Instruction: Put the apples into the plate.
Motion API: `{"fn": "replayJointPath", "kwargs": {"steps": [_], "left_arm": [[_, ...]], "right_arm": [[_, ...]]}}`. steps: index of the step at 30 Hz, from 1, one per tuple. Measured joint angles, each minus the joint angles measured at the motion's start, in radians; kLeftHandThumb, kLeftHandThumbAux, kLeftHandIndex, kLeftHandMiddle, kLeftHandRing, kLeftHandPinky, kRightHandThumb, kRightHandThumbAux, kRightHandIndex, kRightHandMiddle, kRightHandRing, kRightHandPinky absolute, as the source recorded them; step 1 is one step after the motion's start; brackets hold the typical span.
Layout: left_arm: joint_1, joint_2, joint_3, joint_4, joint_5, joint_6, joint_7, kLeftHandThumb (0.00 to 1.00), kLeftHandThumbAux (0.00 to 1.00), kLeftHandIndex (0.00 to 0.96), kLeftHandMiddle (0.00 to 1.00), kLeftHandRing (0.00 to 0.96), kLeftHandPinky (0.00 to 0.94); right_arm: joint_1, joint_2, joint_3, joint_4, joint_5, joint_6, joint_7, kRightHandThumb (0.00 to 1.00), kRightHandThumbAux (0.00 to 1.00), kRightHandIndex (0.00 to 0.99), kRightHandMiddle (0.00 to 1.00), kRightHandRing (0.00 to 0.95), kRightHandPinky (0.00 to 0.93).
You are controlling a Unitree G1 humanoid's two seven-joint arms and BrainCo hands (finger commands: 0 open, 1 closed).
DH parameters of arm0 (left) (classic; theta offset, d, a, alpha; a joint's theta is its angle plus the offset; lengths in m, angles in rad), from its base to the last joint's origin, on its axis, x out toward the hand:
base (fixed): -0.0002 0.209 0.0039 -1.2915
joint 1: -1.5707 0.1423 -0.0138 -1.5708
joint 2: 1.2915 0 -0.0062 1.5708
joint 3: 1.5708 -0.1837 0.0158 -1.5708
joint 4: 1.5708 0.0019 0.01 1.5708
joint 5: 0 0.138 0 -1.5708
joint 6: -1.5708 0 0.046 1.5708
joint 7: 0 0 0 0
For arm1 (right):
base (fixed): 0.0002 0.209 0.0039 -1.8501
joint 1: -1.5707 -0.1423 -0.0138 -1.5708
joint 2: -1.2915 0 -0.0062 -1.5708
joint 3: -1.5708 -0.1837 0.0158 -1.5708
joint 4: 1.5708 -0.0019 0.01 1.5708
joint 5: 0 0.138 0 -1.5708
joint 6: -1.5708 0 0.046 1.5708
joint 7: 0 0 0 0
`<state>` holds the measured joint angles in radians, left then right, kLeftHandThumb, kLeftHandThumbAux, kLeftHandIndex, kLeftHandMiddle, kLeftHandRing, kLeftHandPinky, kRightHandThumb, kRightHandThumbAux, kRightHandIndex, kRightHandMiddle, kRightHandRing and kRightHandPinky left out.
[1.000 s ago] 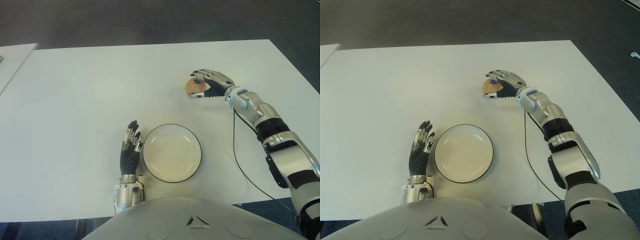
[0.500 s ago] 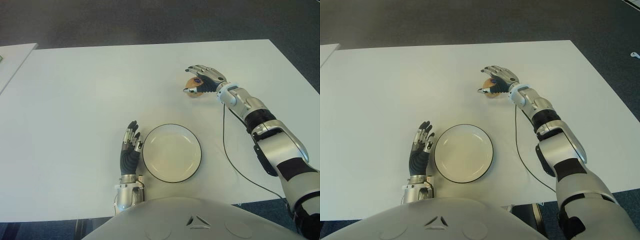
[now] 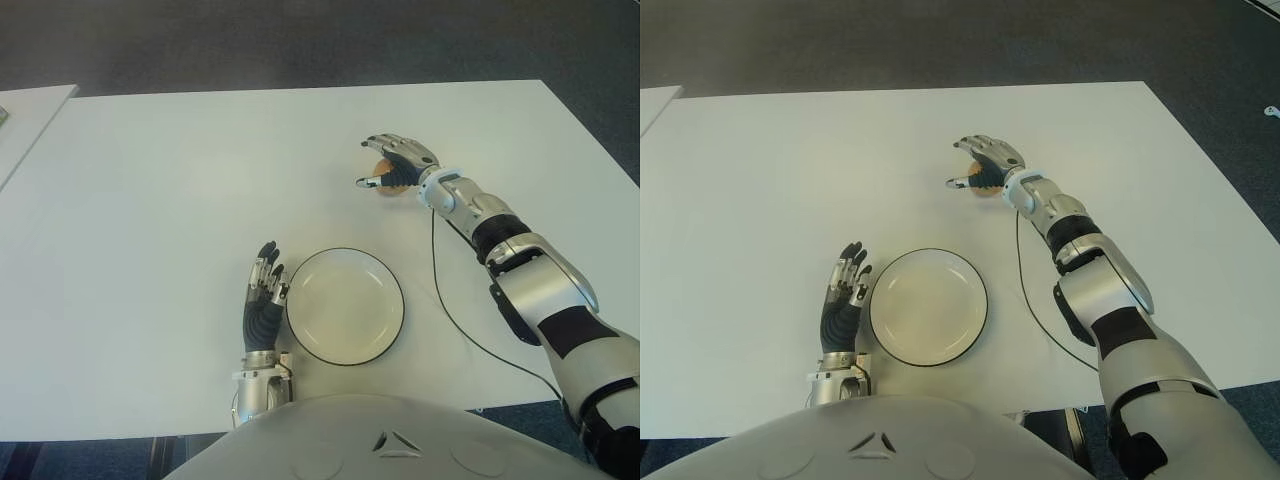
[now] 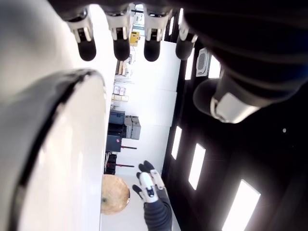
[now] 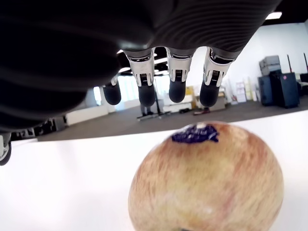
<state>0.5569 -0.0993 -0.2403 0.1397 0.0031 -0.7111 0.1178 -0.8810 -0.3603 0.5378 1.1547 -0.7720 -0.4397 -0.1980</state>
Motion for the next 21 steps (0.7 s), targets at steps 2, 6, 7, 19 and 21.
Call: {"fn": "replayJointPath", "kwargs": {"steps": [2,6,7,19,21], "left_arm": [[0.000,0.000,0.000,0.001,0.009,-0.004,0.002,0.138,0.509,0.056,0.062,0.049,0.063],[0.002,0.000,0.000,0.003,0.033,-0.012,0.010,0.133,0.519,0.060,0.073,0.064,0.088],[0.003,0.000,0.000,0.003,0.038,-0.018,0.015,0.133,0.521,0.062,0.076,0.068,0.092],[0.013,0.000,-0.003,0.003,0.064,-0.055,0.046,0.146,0.513,0.066,0.081,0.075,0.099],[0.014,0.000,-0.004,0.004,0.062,-0.060,0.046,0.147,0.513,0.064,0.080,0.073,0.094]], "right_arm": [[0.000,0.004,0.003,0.010,0.000,0.000,-0.002,0.194,0.312,0.000,0.000,0.000,0.000],[-0.002,0.007,0.007,0.027,0.001,0.001,-0.003,0.200,0.321,0.000,0.000,0.000,0.000],[-0.003,0.008,0.007,0.032,0.001,0.002,-0.003,0.203,0.323,0.000,0.000,0.000,0.000],[-0.016,0.021,0.009,0.076,0.006,0.021,-0.004,0.221,0.352,0.000,0.000,0.000,0.000],[-0.016,0.026,0.009,0.081,0.007,0.024,-0.005,0.223,0.355,0.000,0.000,0.000,0.000]]}}
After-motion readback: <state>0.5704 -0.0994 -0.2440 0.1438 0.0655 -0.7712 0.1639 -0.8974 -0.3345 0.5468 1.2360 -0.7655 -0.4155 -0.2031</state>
